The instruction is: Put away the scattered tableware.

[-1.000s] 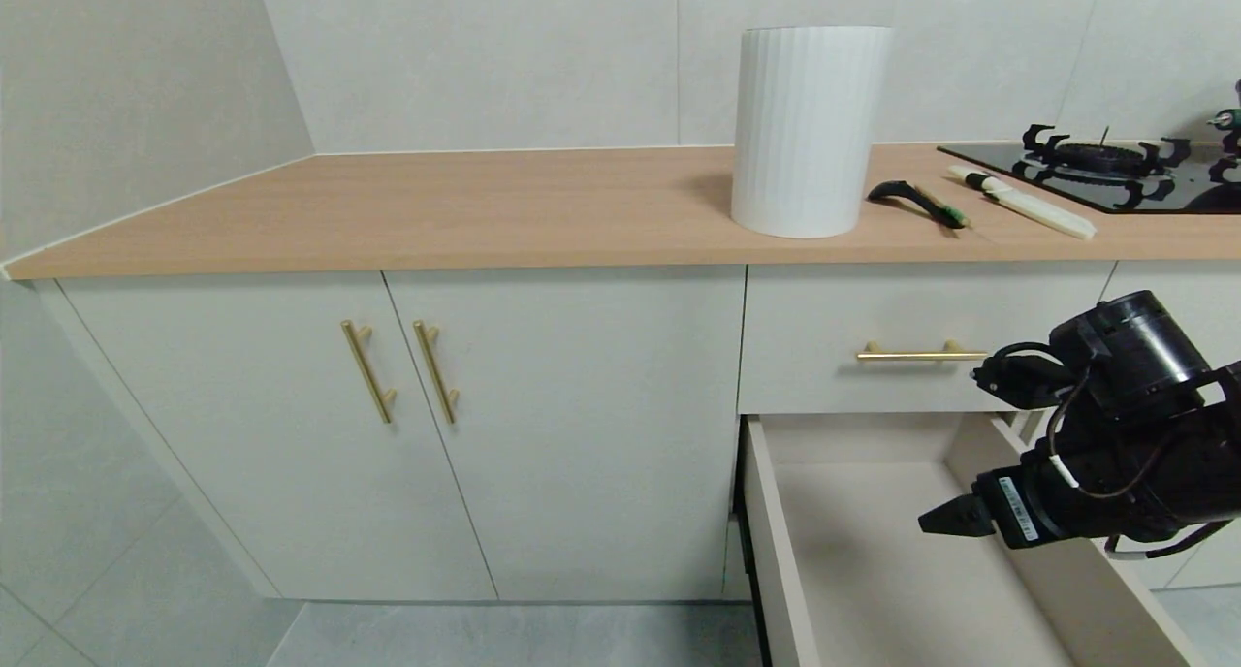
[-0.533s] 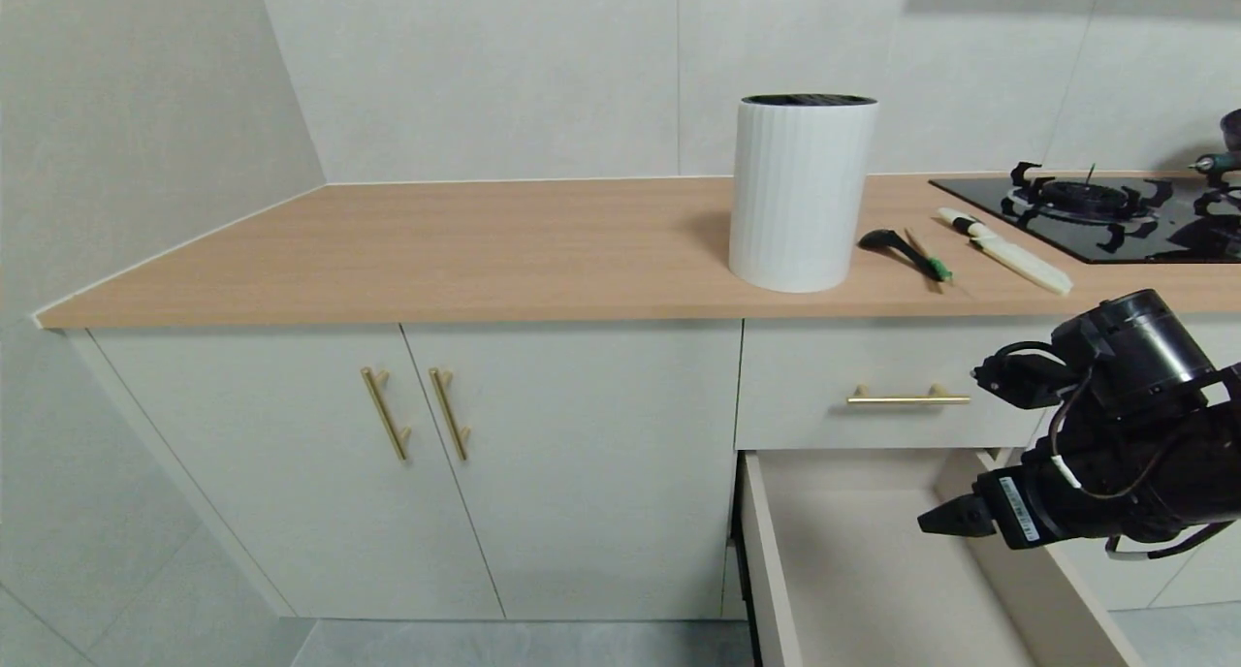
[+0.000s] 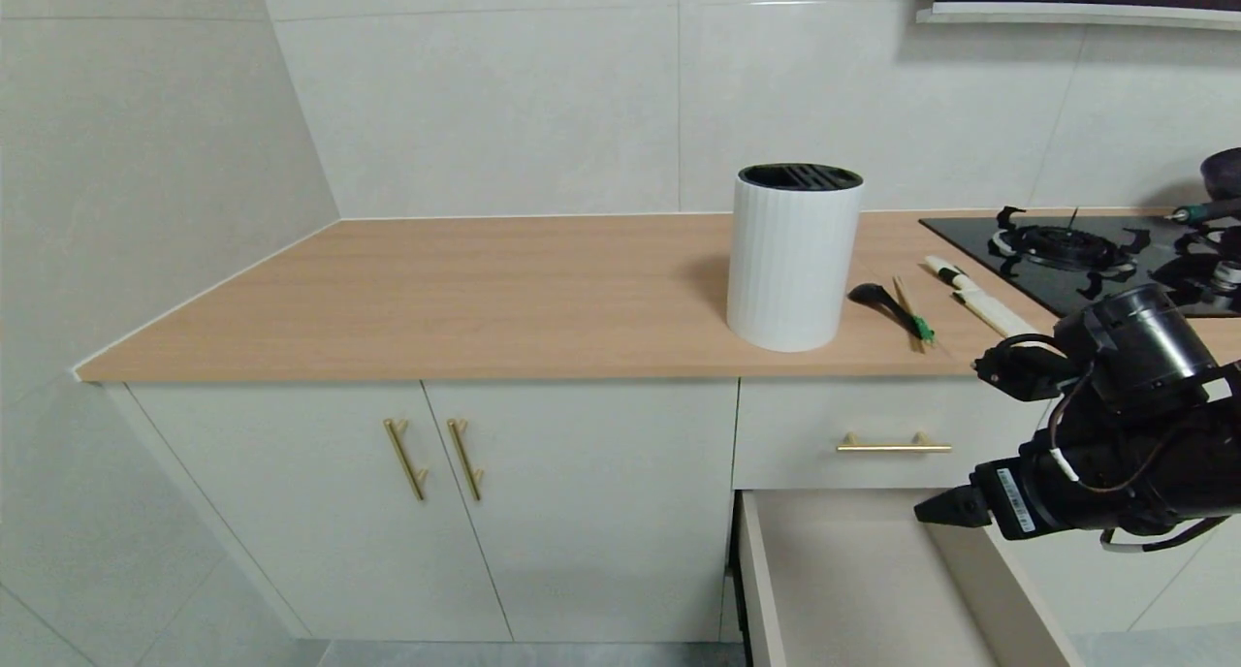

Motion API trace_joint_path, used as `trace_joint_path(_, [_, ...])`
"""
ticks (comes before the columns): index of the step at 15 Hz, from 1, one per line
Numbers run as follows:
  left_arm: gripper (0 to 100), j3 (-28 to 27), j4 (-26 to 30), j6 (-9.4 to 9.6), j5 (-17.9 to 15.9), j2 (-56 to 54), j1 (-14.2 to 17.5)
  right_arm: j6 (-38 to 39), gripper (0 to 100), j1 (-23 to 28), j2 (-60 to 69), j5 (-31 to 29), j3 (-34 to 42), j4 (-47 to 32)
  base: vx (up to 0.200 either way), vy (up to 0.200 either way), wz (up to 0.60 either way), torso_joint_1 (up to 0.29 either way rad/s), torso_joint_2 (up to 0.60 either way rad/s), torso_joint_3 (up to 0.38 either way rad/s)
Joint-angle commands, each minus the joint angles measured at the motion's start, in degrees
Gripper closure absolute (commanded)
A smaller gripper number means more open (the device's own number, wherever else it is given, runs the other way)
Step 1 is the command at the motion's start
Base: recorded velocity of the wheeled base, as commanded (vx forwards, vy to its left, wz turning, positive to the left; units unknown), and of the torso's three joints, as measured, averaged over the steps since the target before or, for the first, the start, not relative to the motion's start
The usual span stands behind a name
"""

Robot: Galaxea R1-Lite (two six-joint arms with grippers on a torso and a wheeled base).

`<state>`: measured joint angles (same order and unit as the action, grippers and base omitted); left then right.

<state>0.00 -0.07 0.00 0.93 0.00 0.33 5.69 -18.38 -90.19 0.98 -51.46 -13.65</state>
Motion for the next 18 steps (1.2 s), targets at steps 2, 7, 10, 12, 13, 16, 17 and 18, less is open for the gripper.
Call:
trace_joint_path(2, [0,0.0,-0.01,0.0,0.04,0.09,0.02,0.11,0,-0.07,-0.52,-0.1,0.04,0.38,0.0,0.0,0.0,0.146,-0.35,-0.208])
trace_joint_path(7, [0,0.0,-0.01,0.0,0.04,0.09,0.02,5.21,0,0.01,-2.71,-2.82,-9.45,6.53,0.0,0.0,0.0,0.02,-0.05,-0.024])
trace_joint_path(10, [0,0.0,-0.01,-0.09,0.04,0.09,0.02,8.72,0,0.1,-10.8,-11.17,-23.07,2.76,0.0,0.0,0.0,0.0,0.0,0.0])
trace_joint_path(12, [0,0.0,-0.01,0.0,0.04,0.09,0.02,10.83,0,0.01,-14.32,-12.66,-28.88,-1.02,0.0,0.0,0.0,0.0,0.0,0.0])
trace_joint_path(13, [0,0.0,-0.01,0.0,0.04,0.09,0.02,13.03,0,0.28,-16.25,-13.1,-30.72,-1.99,0.0,0.0,0.0,0.0,0.0,0.0])
trace_joint_path(16, [0,0.0,-0.01,-0.09,0.04,0.09,0.02,15.75,0,3.18,-22.05,-15.65,-32.65,1.35,0.0,0.0,0.0,0.0,0.0,0.0])
trace_joint_path(17, [0,0.0,-0.01,-0.09,0.04,0.09,0.02,15.75,0,4.06,-23.28,-16.0,-33.18,2.84,0.0,0.0,0.0,0.0,0.0,0.0])
trace_joint_path(18, [0,0.0,-0.01,-0.09,0.04,0.09,0.02,15.66,0,5.2,-24.34,-16.53,-33.45,4.34,0.0,0.0,0.0,0.0,0.0,0.0])
